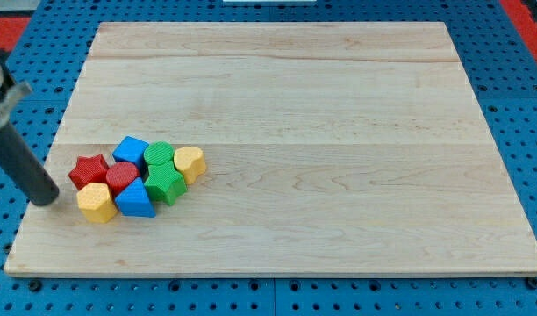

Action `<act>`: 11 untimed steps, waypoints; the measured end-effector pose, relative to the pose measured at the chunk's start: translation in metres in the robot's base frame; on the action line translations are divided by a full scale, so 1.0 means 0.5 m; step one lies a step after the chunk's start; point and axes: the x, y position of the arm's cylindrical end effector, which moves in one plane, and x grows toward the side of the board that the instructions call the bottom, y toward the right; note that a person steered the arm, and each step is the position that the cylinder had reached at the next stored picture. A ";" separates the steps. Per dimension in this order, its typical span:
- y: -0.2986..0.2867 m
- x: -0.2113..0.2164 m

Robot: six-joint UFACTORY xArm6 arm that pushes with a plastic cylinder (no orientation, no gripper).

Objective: Separate the green star and the blue triangle

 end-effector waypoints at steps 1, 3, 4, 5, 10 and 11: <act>0.000 0.035; 0.146 0.080; 0.207 0.075; 0.217 0.053; 0.317 -0.034; 0.278 -0.047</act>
